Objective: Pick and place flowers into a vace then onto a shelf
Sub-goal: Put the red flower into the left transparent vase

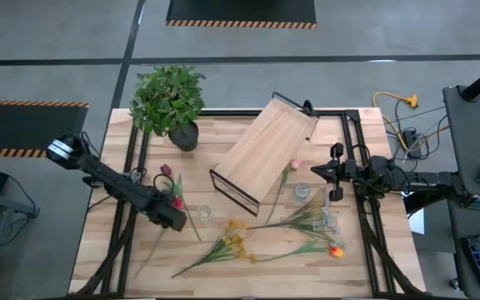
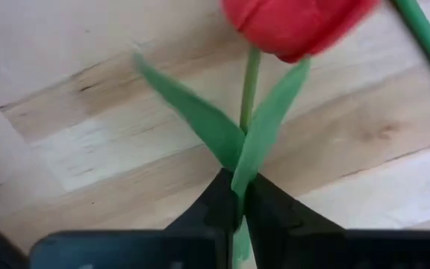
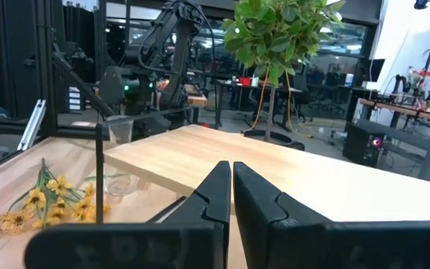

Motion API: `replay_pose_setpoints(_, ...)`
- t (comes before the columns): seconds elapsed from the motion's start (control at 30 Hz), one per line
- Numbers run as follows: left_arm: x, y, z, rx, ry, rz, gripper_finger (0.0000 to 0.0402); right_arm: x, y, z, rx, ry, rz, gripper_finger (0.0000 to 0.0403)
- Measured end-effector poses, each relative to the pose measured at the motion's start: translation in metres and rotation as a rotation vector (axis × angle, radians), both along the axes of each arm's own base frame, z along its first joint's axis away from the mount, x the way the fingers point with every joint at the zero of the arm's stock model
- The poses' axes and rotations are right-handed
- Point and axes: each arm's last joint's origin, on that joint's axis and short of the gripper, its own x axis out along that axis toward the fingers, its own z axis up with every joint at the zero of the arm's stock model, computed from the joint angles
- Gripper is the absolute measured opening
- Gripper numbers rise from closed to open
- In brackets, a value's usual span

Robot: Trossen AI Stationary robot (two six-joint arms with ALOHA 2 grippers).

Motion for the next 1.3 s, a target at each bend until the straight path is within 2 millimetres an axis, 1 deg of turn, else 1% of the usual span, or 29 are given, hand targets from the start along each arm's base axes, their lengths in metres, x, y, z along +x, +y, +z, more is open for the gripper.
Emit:
replay_pose_setpoints(0.2,-0.005,0.003,0.022,-0.054,-0.122,-0.038,0.0007,0.0,0.0,-0.001,0.013,0.012,0.001,0.0009)
replay_pose_setpoints(0.3,-0.005,0.004,0.04,-0.062,-0.217,-0.059,0.0006,0.0,0.0,-0.001,0.036,0.009,0.004,0.0009)
replay_pose_setpoints(0.43,-0.004,0.007,0.07,0.007,-0.347,-0.104,0.0006,0.0,0.0,-0.001,0.046,0.008,0.005,0.0009)
replay_pose_setpoints(0.6,-0.001,0.01,0.117,0.171,-0.491,-0.203,0.0006,0.0,0.0,-0.001,0.046,0.008,0.004,0.0009)
replay_pose_setpoints(0.7,0.002,0.012,0.147,0.3,-0.584,-0.283,0.0006,0.0,0.0,-0.001,0.046,0.008,0.004,0.0009)
replay_pose_setpoints(0.83,0.007,0.011,0.185,0.543,-0.731,-0.401,0.0006,0.0,0.0,-0.001,0.046,0.008,0.004,0.0009)
replay_pose_setpoints(0.9,0.011,0.009,0.2,0.664,-0.793,-0.451,0.0006,0.0,0.0,-0.001,0.046,0.008,0.004,0.0009)
replay_pose_setpoints(0.97,0.016,0.006,0.21,0.749,-0.831,-0.491,0.0006,0.0,0.0,-0.001,0.046,0.008,0.004,0.0009)
replay_pose_setpoints(1.07,0.021,0.004,0.223,0.821,-0.868,-0.484,0.0006,0.0,0.0,-0.001,0.059,0.007,0.005,0.0009)
replay_pose_setpoints(1.3,0.033,-0.002,0.238,0.899,-0.865,-0.512,0.0006,0.0,0.0,-0.001,0.08,0.005,0.007,0.0009)
